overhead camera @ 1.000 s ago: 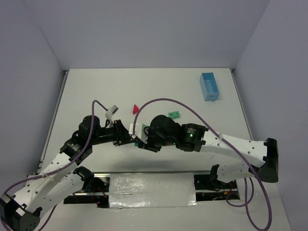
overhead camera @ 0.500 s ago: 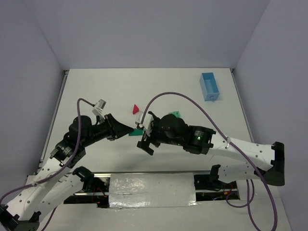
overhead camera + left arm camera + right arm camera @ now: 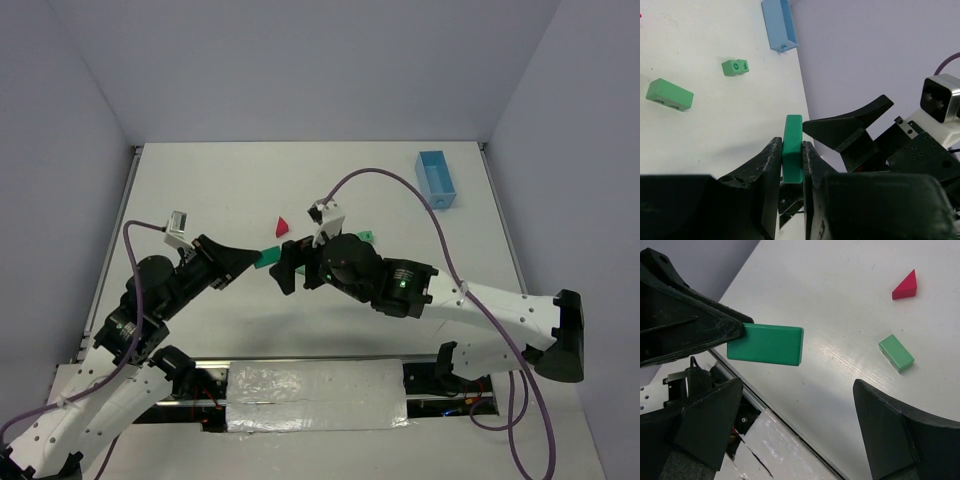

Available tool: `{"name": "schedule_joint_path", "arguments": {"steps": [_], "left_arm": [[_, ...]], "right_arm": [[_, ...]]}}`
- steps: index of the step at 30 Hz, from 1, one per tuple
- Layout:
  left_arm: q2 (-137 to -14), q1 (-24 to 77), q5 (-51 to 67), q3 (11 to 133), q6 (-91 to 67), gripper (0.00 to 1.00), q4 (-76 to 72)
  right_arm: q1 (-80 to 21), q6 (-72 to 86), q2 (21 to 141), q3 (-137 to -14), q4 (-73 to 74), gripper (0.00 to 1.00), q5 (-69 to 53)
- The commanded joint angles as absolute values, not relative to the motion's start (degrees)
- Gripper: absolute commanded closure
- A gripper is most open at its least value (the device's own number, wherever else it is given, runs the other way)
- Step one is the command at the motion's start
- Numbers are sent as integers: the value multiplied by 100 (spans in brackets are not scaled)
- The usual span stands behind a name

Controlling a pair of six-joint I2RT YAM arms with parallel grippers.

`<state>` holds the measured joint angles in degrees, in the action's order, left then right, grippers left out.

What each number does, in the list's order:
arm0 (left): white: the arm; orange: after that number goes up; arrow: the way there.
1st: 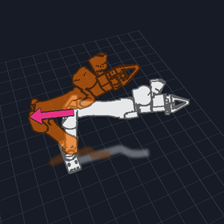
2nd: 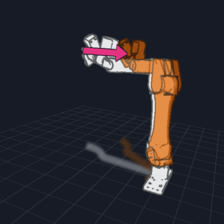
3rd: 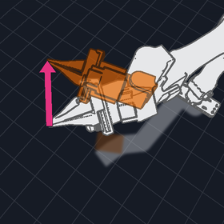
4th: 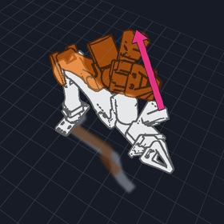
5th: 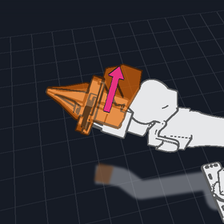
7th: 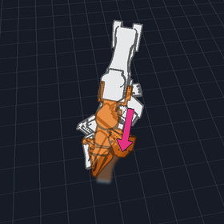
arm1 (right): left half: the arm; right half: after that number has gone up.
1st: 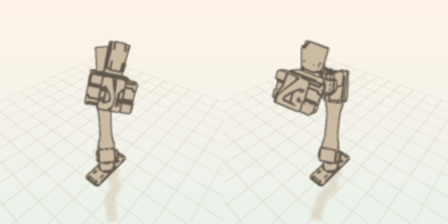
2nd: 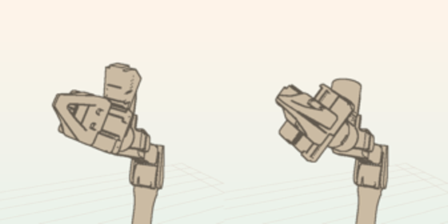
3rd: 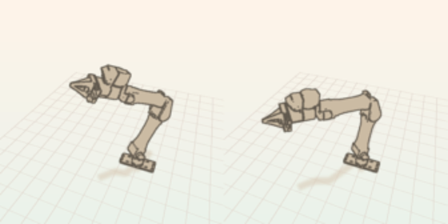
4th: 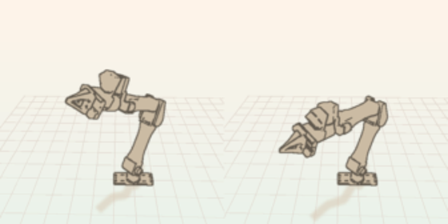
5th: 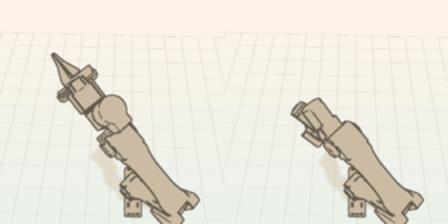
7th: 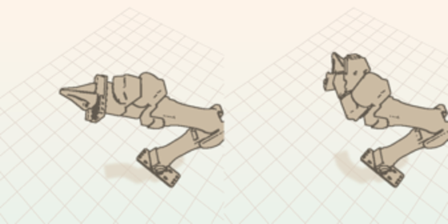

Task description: Build the wood block tower

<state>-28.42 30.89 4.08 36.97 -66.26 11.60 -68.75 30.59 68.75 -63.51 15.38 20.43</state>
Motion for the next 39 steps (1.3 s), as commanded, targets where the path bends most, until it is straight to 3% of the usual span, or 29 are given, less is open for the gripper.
{"name": "schedule_joint_path", "arguments": {"steps": [1,20,32,39], "left_arm": [[-2900,3103,193,3937,-6891,100,1124],[-3146,3103,141,4236,-7075,100,1687],[-3155,3102,131,4316,-7093,100,1688],[-3147,3102,106,4272,-7058,100,1740]], "right_arm": [[-6891,3481,7092,-6670,1011,3,2215],[-7014,3015,7936,-7436,1283,19,2154],[-7040,2874,7998,-7365,1213,14,2021],[-7040,2883,7989,-7365,1072,26,2276]]}}
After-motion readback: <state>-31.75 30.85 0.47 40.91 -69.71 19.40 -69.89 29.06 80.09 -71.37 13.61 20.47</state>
